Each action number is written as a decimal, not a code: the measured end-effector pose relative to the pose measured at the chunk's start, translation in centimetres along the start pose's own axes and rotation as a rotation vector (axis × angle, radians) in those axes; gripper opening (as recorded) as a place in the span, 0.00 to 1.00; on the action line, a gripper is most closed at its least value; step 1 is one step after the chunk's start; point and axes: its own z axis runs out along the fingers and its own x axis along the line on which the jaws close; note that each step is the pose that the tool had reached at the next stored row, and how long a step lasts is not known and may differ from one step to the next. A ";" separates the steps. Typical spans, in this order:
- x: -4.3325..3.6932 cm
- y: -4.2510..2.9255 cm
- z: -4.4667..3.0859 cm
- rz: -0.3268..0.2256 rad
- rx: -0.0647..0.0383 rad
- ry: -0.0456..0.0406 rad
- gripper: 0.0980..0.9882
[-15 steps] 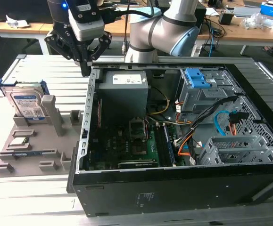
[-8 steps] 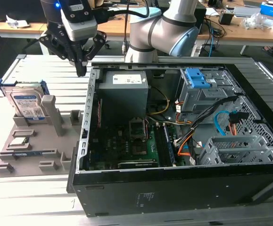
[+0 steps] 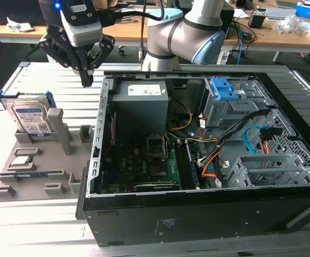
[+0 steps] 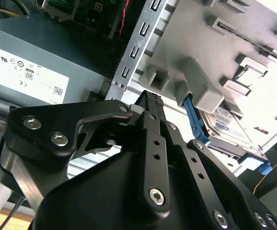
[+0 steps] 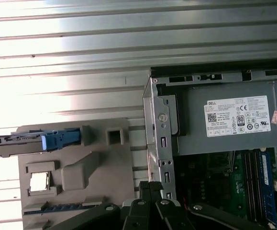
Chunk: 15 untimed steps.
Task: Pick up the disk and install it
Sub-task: 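Reach for the disk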
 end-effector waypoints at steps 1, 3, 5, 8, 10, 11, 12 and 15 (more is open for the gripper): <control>0.10 -0.01 0.00 0.000 0.000 0.0000 0.01; 0.37 -0.03 -0.01 0.000 0.000 0.0000 0.01; 0.66 -0.05 -0.02 0.000 0.000 0.0000 0.01; 1.05 -0.08 -0.03 0.000 0.000 0.0000 0.01; 1.40 -0.10 -0.03 0.000 0.000 0.0000 0.01; 1.71 -0.13 -0.04 0.000 0.000 0.0000 0.01; 1.89 -0.14 -0.05 0.000 0.000 0.0000 0.01; 2.33 -0.18 -0.06 0.000 0.000 0.0000 0.01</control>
